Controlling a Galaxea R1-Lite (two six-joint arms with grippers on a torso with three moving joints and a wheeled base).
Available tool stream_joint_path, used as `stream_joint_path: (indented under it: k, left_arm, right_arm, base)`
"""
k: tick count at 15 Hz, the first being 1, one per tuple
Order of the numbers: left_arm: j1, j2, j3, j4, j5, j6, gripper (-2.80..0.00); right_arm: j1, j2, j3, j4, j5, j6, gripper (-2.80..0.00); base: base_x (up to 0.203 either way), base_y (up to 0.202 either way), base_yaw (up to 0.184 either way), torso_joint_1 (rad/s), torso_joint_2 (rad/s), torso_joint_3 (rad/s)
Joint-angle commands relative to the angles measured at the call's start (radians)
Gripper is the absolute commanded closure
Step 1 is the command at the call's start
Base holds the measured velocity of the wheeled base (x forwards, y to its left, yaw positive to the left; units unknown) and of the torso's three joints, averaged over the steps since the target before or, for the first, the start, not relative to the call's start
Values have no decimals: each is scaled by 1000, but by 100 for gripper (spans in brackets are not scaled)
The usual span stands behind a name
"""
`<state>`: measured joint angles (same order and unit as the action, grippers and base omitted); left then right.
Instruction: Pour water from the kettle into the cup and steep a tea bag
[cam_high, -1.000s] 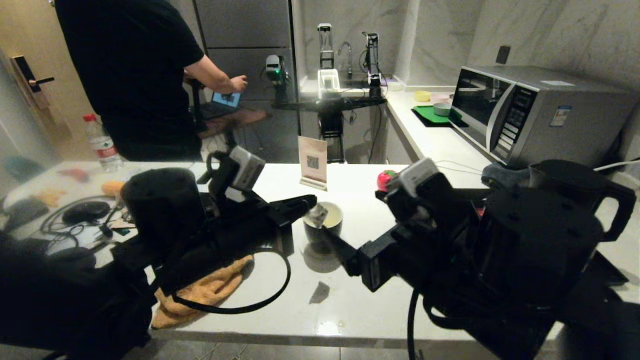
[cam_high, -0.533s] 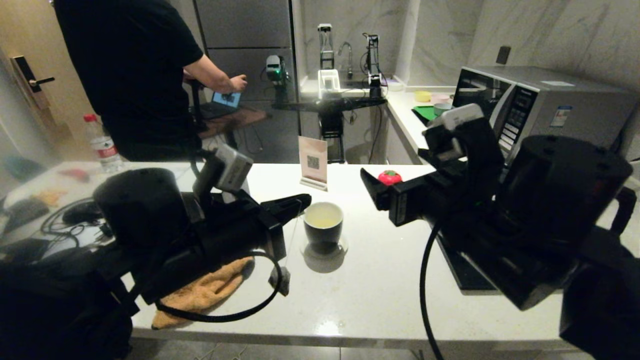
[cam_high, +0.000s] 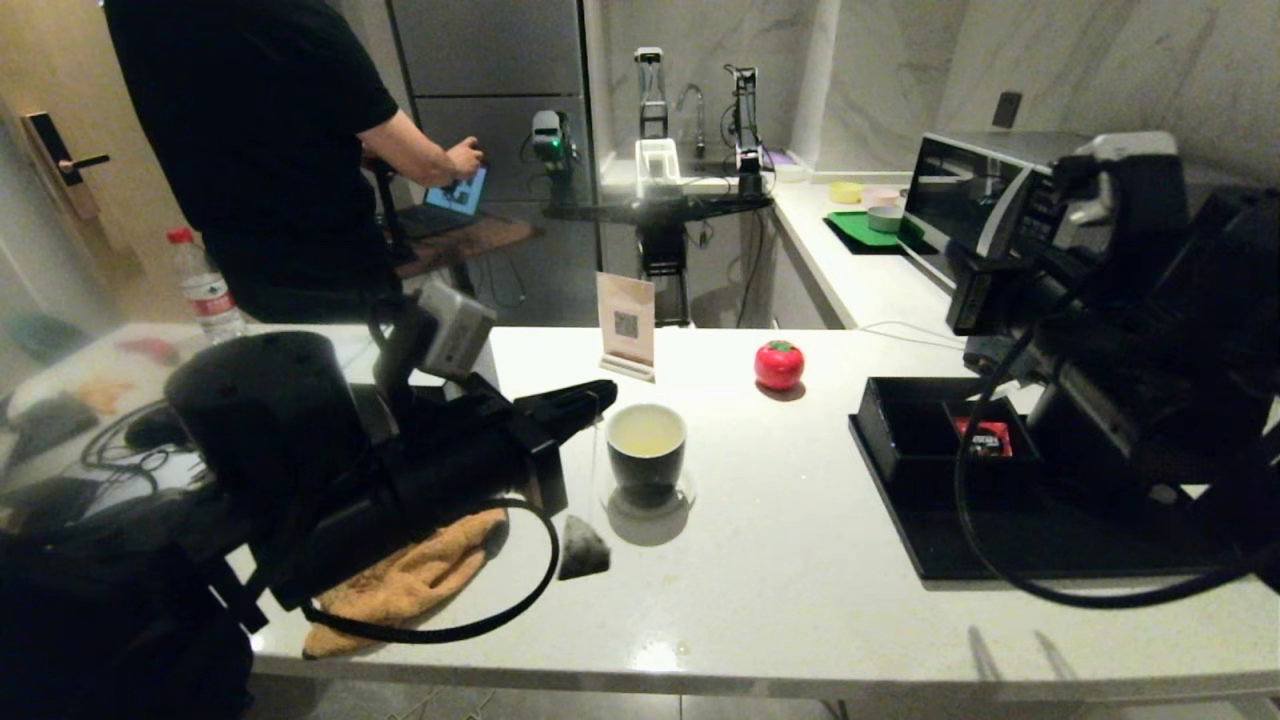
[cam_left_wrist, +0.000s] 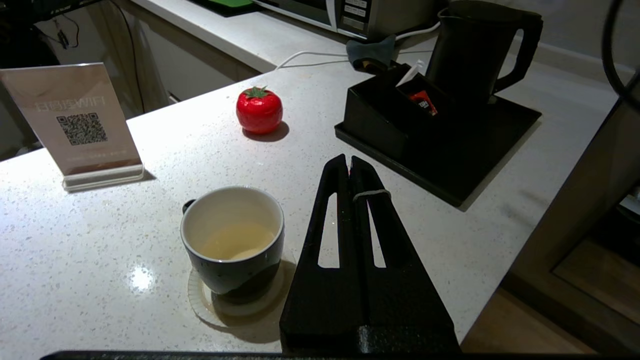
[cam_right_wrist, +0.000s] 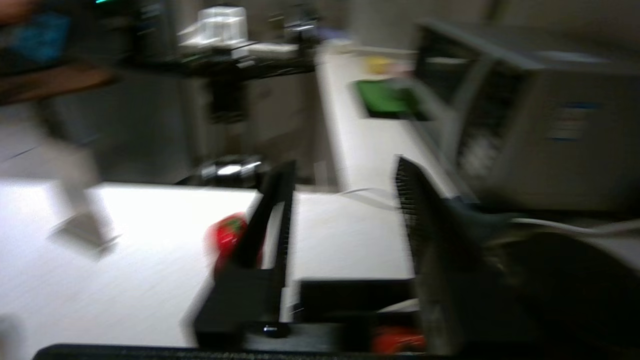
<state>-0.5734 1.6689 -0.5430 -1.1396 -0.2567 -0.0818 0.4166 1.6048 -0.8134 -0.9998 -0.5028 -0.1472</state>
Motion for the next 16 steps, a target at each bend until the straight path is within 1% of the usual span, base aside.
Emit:
stream_joint_path:
  k: [1, 3, 4, 6, 9, 11, 12, 13, 14, 16]
  left_arm:
    - [0, -6, 14, -6, -1, 1, 0]
    - [0, -17, 29, -6, -3, 1, 0]
    - [0, -20, 33, -6, -2, 1, 0]
    - [0, -21, 48, -7, -1, -1, 0]
    - [0, -20, 64, -6, -3, -3, 0]
    - [-3, -20, 65, -6, -3, -3, 0]
    - [-3, -20, 66, -6, -3, -3, 0]
    - [-2, -20, 74, -6, -3, -3, 0]
    - [-2, -20, 86, -6, -3, -3, 0]
    - [-2, -31, 105, -6, -3, -3, 0]
  right_arm:
    - [-170, -40, 2, -35, -3, -2, 0]
    - [-325, -102, 42, -77, 1, -3, 0]
    - [-374, -156, 112, -89, 4, 1, 0]
    - [-432, -275, 278, -100, 23, 20, 0]
    - [-459, -455, 533, -104, 65, 60, 0]
    - [-461, -551, 674, -102, 85, 79, 0]
    - [-458, -606, 729, -98, 114, 84, 0]
    - [-457, -669, 769, -86, 170, 88, 0]
    - [-456, -748, 785, -40, 231, 90, 0]
    - [-456, -935, 799, 132, 326, 90, 0]
  base:
    - [0, 0, 0, 0, 0, 0]
    - [0, 0, 0, 0, 0, 0]
    - [0, 0, 0, 0, 0, 0]
    - [0, 0, 0, 0, 0, 0]
    - [0, 0, 0, 0, 0, 0]
    - [0, 0, 0, 0, 0, 0]
    - [0, 0, 0, 0, 0, 0]
    - [0, 0, 0, 0, 0, 0]
    - [0, 0, 0, 0, 0, 0]
    - [0, 0, 0, 0, 0, 0]
